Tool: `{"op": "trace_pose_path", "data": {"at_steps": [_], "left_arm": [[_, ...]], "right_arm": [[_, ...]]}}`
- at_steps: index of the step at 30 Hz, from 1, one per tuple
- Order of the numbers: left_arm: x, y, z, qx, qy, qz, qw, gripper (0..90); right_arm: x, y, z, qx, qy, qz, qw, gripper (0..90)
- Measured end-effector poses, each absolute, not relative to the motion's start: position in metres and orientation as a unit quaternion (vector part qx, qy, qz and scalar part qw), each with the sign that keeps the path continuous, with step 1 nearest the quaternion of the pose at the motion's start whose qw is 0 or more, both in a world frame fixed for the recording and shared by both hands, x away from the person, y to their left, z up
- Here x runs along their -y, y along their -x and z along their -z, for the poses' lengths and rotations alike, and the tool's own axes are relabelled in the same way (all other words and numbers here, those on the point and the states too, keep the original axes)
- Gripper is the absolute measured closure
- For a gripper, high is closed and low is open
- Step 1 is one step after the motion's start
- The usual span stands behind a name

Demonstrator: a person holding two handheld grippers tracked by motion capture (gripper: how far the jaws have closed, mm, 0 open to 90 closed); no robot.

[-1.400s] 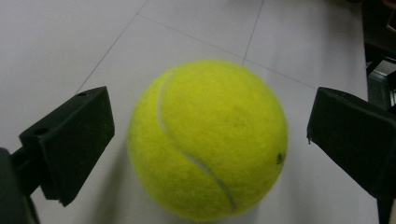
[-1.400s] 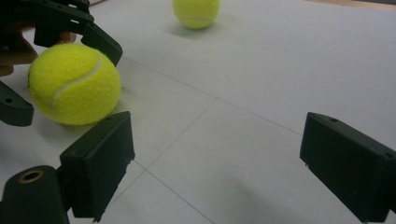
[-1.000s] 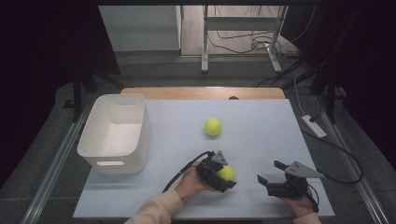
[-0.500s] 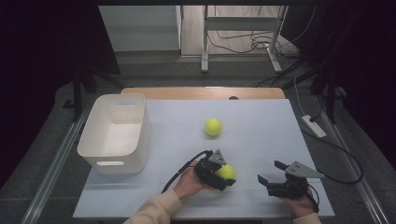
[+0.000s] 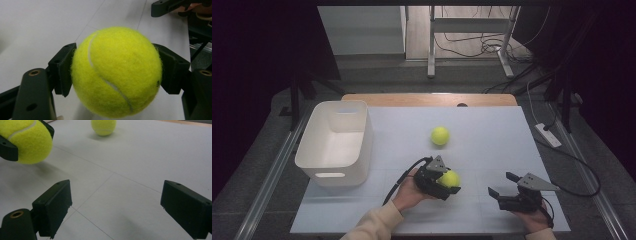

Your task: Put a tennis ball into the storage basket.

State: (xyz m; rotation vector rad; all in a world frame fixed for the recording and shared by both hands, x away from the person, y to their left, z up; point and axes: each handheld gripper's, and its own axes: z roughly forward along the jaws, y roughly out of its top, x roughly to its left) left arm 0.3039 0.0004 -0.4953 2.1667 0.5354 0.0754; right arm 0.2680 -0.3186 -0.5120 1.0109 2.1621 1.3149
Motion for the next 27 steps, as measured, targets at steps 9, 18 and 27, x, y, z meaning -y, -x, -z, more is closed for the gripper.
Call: {"op": "trace_pose_path", "data": {"at_steps": [9, 18, 27], "left_arm": [[-0.009, -0.303, 0.487, -0.218, -0.862, -0.041, 0.456, 26.7], [-0.017, -0.302, 0.479, -0.222, -0.853, -0.049, 0.47, 26.8], [-0.027, -0.303, 0.469, -0.227, -0.844, -0.059, 0.483, 26.8]], "right_arm": [[0.319, -0.268, 0.512, -0.775, -0.363, -0.473, 0.207, 9.8], [0.319, -0.268, 0.511, -0.774, -0.365, -0.474, 0.208, 9.8], [0.319, -0.268, 0.511, -0.774, -0.365, -0.474, 0.208, 9.8]]}}
